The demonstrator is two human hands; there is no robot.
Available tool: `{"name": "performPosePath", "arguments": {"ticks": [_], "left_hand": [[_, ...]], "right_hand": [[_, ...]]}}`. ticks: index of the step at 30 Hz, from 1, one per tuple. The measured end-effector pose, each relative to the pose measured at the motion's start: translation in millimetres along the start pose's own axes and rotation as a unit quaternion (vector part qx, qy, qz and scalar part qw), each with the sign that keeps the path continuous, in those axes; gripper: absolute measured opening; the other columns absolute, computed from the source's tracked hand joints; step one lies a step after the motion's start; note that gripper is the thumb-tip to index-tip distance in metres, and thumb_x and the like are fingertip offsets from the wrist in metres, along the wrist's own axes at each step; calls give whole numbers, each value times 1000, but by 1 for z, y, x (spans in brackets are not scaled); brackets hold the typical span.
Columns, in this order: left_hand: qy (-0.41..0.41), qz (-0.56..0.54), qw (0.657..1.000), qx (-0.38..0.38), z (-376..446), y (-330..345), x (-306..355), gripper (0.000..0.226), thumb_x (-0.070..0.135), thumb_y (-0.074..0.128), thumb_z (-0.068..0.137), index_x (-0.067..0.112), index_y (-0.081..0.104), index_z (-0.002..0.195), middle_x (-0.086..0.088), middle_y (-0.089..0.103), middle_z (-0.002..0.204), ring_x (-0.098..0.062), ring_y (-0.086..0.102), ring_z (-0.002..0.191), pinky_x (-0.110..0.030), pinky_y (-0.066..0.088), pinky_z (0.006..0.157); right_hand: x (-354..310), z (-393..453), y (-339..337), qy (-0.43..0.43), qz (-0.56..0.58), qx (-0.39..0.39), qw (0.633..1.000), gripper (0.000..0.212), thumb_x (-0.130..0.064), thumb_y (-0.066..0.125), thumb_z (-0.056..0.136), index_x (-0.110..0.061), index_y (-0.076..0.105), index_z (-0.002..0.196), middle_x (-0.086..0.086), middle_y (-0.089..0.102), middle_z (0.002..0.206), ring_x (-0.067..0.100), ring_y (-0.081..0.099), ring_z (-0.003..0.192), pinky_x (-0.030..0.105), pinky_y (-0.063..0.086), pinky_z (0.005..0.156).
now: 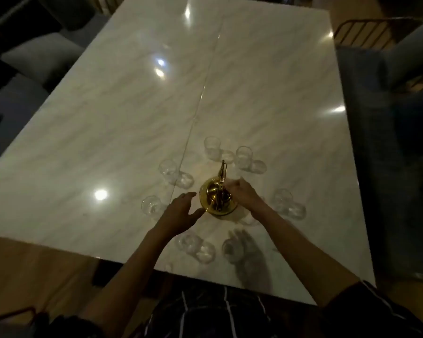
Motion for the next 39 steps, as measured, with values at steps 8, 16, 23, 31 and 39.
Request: {"name": "performPosePath", "arguments": {"ticks": [8,16,23,31,39], "left_hand": [[-59,-103,989,92,-31,19,-1,56,45,65,93,17,53,140,-6,61,133,-20,60,119,-41,51,99],[-114,-157,970,145,-69,41,-16,52,40,68,92,20,55,138,-2,61,134,-18,62,116,-45,55,94],[-42,-100,982,156,-73,47,-9,57,33,67,93,31,45,145,1,51,144,-17,54,127,-30,47,102],[111,-12,981,159,-91,56,16,75,29,71,90,28,33,154,-3,32,158,-21,46,134,-34,54,93],[186,-14,976,113,-113,83,15,97,40,75,84,24,17,160,-2,8,168,-23,13,155,-46,36,116]], "right_hand": [[10,55,29,71,148,-57,985,40,-39,53,92,-10,67,115,10,70,113,26,64,105,41,50,92],[-1,70,42,64,143,-6,988,27,-18,39,95,-7,63,94,9,64,80,23,62,71,36,51,74],[-21,54,15,-17,107,-26,994,23,-28,50,92,-15,68,87,0,59,68,16,55,59,39,49,71],[-52,-40,-12,-154,-41,-25,987,36,-37,48,99,-11,68,83,3,63,72,18,62,65,32,52,59],[-28,-115,5,-172,-151,-55,972,36,-35,50,99,-21,69,72,-4,65,68,8,61,66,26,46,64]]}}
Point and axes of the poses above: each hand's wrist, its own z-axis towards the middle knuckle, its own y-axis out of the palm, x = y × z, the point moved 2 cm from there along z, towards the middle knuckle
